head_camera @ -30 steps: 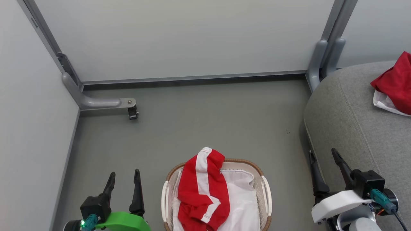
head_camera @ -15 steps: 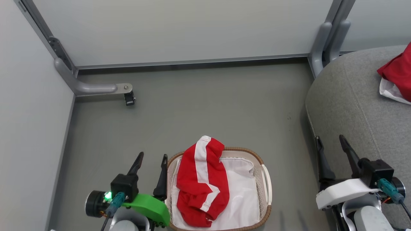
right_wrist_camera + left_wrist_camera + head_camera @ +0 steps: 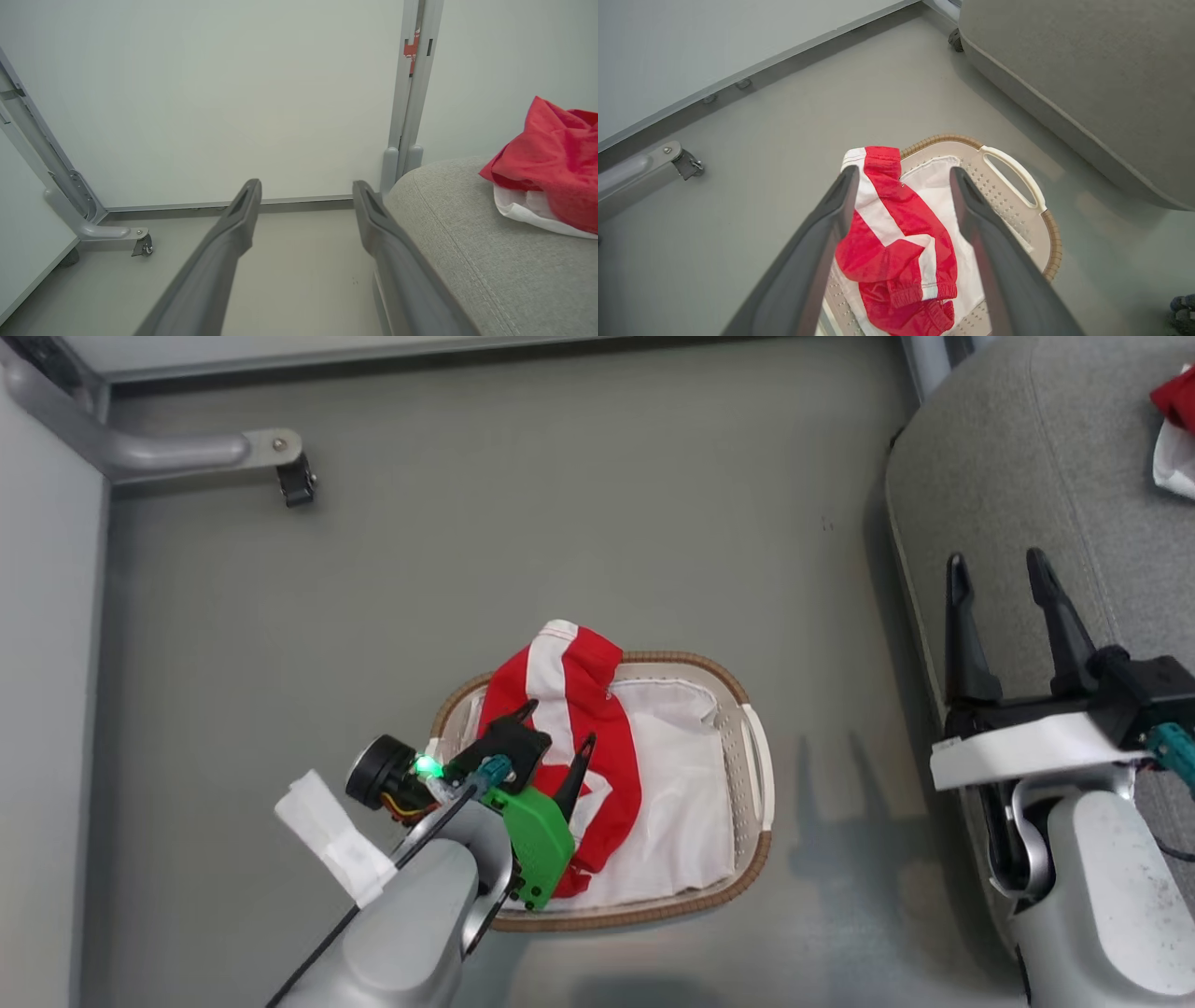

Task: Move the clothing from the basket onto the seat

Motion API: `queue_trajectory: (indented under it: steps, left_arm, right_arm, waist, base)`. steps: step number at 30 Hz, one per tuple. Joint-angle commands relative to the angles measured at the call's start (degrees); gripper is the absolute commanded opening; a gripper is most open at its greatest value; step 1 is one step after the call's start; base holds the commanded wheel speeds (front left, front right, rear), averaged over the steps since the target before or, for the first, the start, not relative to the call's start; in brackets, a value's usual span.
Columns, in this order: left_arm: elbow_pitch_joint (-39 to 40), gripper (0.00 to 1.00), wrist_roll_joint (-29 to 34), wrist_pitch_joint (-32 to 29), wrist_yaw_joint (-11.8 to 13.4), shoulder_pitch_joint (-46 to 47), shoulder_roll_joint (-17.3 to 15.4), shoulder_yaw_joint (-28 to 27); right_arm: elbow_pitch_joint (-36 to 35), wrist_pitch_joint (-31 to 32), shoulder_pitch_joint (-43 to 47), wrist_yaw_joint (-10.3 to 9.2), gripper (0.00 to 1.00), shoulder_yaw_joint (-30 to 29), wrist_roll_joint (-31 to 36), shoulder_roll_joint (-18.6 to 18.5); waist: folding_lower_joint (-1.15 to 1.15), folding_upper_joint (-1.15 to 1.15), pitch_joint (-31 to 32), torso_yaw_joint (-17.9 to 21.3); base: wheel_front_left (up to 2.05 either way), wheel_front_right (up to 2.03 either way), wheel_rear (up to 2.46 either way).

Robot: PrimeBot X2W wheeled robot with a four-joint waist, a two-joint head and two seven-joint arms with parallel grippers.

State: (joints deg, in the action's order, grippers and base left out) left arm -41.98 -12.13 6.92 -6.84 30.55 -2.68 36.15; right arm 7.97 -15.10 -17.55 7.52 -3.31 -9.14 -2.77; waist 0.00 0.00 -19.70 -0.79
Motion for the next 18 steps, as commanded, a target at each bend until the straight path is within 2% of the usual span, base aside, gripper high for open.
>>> queue_trajectory:
  steps: [1,5,10,18]
  left_arm:
    - [-1.5,1.00,0.8,-0.7,-0.2,2.4,-0.4,1.0]
    - [-7.9,1.00,1.9,-2.2,-0.2,7.5,-0.4,3.8]
    - [-14.5,1.00,2.4,-2.0,0.4,11.5,-0.4,4.6]
    - [-21.7,1.00,3.1,-1.5,1.4,16.1,-0.4,6.0]
  right_arm:
    - [-0.7,-0.1,-2.0,-0.07,1.00,0.1,-0.6,-0.2]
    - [-2.4,-0.1,-6.4,-0.07,1.00,1.0,-1.5,-0.2]
    - [-4.7,-0.1,-11.0,-0.07,1.00,2.2,-3.0,-0.2]
    - [-9.2,-0.1,-15.5,-0.06,1.00,2.9,-4.7,-0.1]
  waist:
    - [0.00,0.00,-12.4,6.3]
    - [0.00,0.00,-19.1,9.8]
    - [0.00,0.00,-25.4,13.2]
    - [0.00,0.00,-31.8,16.3]
  base:
    - [0.00,0.00,0.00]
    - [0.00,0.00,0.00]
    - [0.00,0.00,0.00]
    - [0.00,0.00,0.00]
